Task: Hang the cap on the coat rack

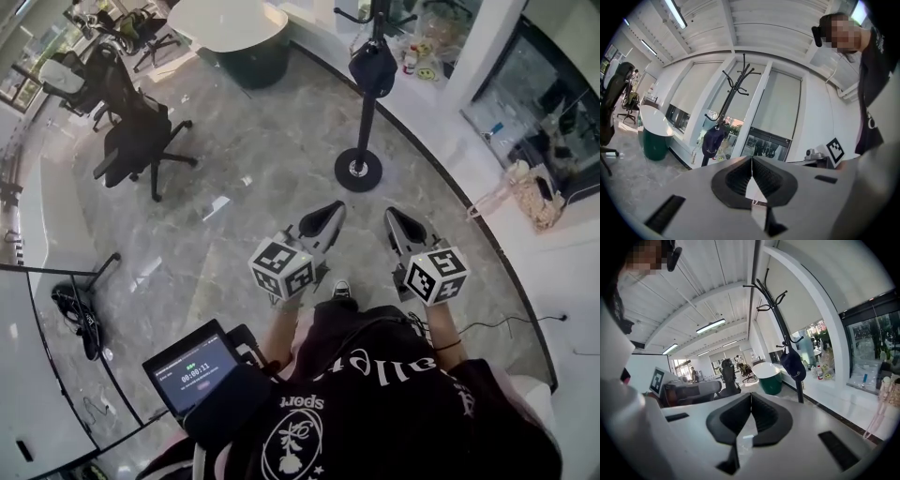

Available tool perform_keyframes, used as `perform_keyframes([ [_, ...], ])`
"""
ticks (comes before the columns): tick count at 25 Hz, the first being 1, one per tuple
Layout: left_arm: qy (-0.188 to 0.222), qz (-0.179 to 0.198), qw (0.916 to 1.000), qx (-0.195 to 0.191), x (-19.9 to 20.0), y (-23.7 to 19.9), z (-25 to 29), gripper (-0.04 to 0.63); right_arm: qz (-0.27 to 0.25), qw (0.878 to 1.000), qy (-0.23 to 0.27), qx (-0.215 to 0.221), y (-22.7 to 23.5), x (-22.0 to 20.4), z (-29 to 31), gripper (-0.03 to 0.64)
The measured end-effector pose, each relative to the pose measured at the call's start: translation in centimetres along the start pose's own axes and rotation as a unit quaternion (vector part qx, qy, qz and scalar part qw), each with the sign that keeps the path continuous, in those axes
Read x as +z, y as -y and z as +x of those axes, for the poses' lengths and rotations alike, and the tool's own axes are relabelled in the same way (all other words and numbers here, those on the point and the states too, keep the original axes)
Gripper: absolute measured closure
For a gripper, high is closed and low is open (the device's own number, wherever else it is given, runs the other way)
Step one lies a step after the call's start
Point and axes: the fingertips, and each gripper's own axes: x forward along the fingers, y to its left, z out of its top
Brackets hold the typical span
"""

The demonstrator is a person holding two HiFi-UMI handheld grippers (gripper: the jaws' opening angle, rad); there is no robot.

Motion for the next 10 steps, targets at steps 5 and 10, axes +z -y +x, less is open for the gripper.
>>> perform_keyframes([
  [5, -0.010, -0.004, 0.9999, 0.002, -0.2, -0.2, 1.7, 0.591, 0.003, 1.000, 0.006, -0.017, 2.2, 0.8, -0.9, 0.598],
  [10, -0.039, -0.016, 0.9991, 0.007, -1.5, -1.4, 4.1, 0.591, 0.011, 0.999, 0.013, -0.038, 4.9, 1.1, -1.6, 0.600],
])
